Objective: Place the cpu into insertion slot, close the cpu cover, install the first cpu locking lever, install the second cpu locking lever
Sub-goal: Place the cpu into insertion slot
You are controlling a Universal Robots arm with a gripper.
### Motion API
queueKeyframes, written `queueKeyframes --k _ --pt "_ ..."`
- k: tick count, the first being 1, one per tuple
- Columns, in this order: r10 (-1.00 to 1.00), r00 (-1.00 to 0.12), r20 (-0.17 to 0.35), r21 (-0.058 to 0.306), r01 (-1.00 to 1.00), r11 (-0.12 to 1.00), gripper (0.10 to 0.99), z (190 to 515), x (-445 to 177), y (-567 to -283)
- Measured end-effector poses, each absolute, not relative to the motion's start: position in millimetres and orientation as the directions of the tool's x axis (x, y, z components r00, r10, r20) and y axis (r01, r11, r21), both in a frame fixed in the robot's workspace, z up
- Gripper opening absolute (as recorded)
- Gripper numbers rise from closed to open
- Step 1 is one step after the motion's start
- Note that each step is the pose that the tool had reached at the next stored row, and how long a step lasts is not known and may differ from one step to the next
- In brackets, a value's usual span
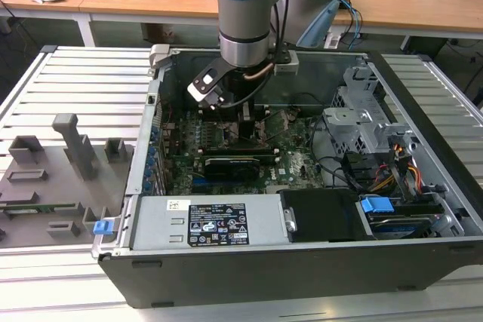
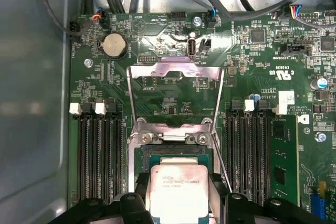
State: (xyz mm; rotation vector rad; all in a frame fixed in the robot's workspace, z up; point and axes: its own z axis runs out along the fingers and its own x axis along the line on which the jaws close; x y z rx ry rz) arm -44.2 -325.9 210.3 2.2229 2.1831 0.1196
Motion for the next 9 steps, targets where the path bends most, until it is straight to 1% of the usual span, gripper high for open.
queueKeyframes --k 9 --pt "0.999 0.023 0.038 0.071 0.997 -0.026 0.529 205.4 -42.8 -324.6"
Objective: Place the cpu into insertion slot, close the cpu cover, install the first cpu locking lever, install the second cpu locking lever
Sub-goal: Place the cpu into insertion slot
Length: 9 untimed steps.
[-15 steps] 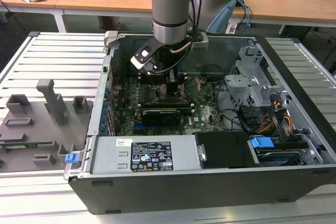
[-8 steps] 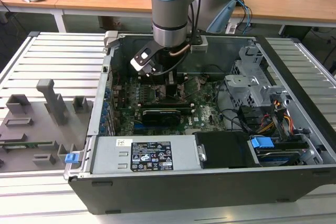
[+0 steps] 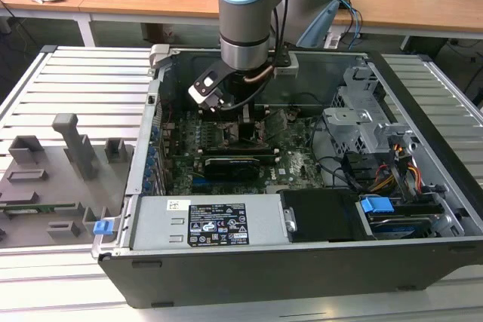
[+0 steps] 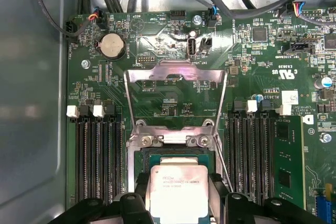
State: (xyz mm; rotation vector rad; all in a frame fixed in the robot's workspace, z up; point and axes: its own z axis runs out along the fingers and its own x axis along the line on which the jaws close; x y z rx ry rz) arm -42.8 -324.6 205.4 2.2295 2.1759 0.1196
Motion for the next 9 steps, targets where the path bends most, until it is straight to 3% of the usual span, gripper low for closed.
queueKeyframes --k 9 --pt "0.999 0.023 0.037 0.070 0.997 -0.026 0.529 200.6 -42.6 -323.4"
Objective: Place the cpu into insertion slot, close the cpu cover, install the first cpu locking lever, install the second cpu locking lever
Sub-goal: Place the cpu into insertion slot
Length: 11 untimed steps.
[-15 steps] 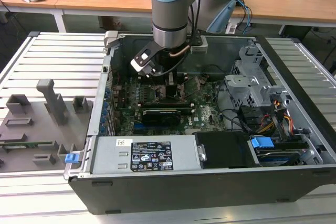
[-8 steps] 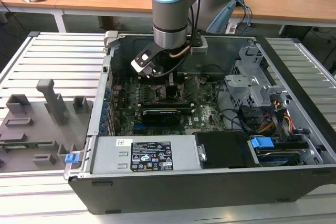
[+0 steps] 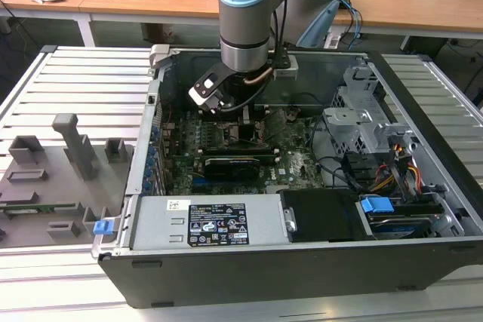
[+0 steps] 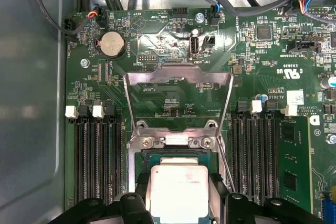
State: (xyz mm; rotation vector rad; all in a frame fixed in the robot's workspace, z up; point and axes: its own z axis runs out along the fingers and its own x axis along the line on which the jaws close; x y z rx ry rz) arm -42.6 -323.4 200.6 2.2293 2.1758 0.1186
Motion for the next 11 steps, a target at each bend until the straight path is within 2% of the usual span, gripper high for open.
queueKeyframes --k 3,4,11 --pt "0.999 0.023 0.038 0.071 0.997 -0.026 0.537 200.1 -42.6 -323.4" --pt "0.999 0.023 0.037 0.071 0.997 -0.025 0.600 200.1 -42.6 -323.4" --pt "0.999 0.023 0.037 0.071 0.997 -0.025 0.600 199.9 -42.4 -319.4"
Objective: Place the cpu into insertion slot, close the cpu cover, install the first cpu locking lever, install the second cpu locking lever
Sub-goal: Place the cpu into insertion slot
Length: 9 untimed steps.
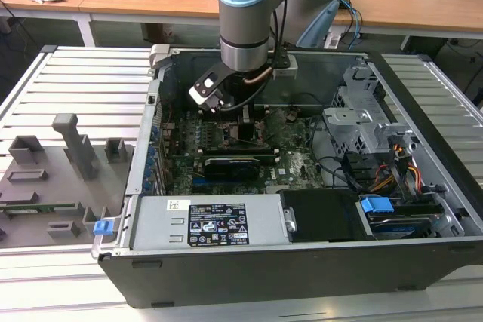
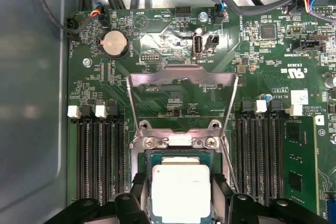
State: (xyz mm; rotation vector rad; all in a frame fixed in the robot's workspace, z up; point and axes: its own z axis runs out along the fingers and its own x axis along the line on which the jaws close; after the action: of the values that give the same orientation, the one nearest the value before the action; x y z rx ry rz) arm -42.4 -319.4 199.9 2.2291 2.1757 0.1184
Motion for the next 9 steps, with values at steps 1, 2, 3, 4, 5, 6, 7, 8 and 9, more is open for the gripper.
queueKeyframes --k 1,2,3,4,5,6,7,8,9 --pt "0.999 0.023 0.037 0.070 0.997 -0.025 0.600 199.9 -42.3 -319.1" --pt "0.999 0.023 0.037 0.070 0.997 -0.025 0.600 199.9 -42.3 -319.1" --pt "0.999 0.023 0.037 0.070 0.997 -0.025 0.600 199.9 -42.3 -319.1" --pt "0.999 0.023 0.037 0.071 0.997 -0.025 0.600 200.0 -42.3 -319.0" --pt "0.999 0.023 0.037 0.070 0.997 -0.026 0.600 200.4 -42.3 -319.0" --pt "0.999 0.023 0.037 0.071 0.997 -0.025 0.600 202.1 -42.3 -319.0" --pt "0.999 0.023 0.037 0.070 0.997 -0.026 0.600 203.6 -42.3 -319.0" --pt "0.999 0.023 0.038 0.071 0.997 -0.026 0.600 203.5 -42.3 -319.1" --pt "0.999 0.023 0.037 0.070 0.997 -0.026 0.600 203.6 -42.3 -319.5"
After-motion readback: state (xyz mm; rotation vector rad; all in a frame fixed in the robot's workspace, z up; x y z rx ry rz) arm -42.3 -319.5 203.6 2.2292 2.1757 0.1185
